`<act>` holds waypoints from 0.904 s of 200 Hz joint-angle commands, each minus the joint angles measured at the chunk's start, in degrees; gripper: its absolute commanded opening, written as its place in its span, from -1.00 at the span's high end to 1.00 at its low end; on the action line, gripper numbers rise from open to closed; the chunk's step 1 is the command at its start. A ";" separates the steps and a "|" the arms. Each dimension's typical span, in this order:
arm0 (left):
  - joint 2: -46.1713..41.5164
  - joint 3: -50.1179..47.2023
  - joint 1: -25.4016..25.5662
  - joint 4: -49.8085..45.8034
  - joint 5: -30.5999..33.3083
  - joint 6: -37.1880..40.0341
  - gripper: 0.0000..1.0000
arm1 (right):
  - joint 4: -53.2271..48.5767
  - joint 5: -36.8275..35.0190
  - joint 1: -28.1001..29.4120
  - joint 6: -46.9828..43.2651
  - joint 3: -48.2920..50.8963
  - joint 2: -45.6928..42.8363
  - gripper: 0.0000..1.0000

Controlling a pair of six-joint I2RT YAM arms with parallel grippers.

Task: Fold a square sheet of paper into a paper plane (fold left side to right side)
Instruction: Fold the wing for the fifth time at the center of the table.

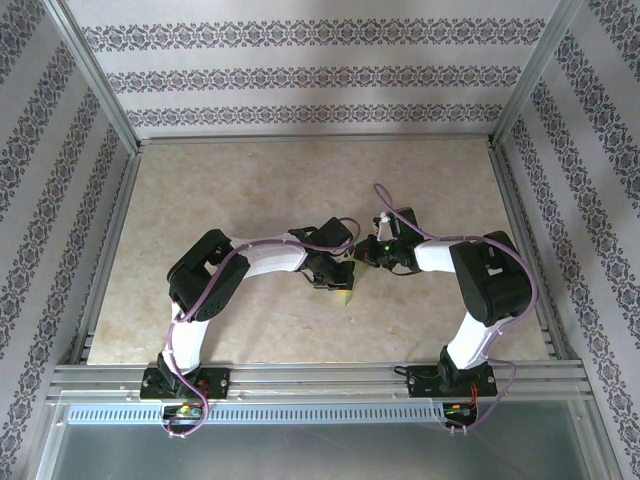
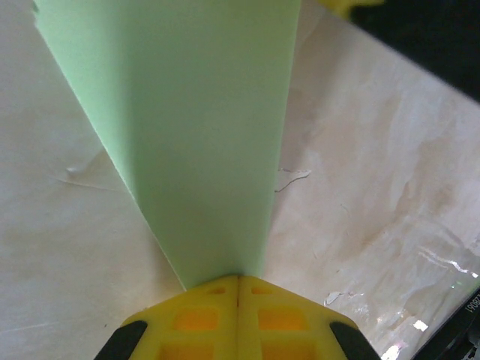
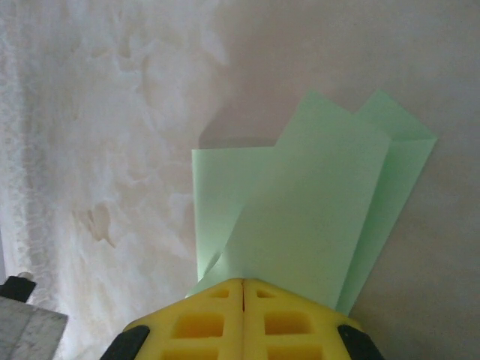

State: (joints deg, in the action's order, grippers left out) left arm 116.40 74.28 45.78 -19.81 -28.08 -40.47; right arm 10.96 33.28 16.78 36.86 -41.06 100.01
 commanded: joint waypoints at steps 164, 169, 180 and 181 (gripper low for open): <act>5.66 -0.43 0.43 -9.65 6.73 2.13 1.00 | -6.23 -1.81 -7.03 -6.52 -10.18 7.36 1.00; 5.69 -0.41 0.45 -9.67 6.73 2.15 1.00 | -6.57 -1.81 -7.29 -6.70 -10.66 7.68 1.00; 5.68 -0.45 0.45 -9.67 6.79 2.15 1.00 | -7.38 -1.81 -7.89 -7.13 -11.82 8.46 1.00; 5.68 -0.45 0.45 -9.65 6.80 2.15 1.00 | -7.46 -1.81 -7.94 -7.14 -11.88 8.54 1.00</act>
State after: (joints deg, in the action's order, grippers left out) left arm 117.45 76.23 45.78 -21.26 -27.35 -39.59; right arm 5.10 34.17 10.72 32.32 -50.17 106.30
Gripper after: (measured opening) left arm 0.052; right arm 0.060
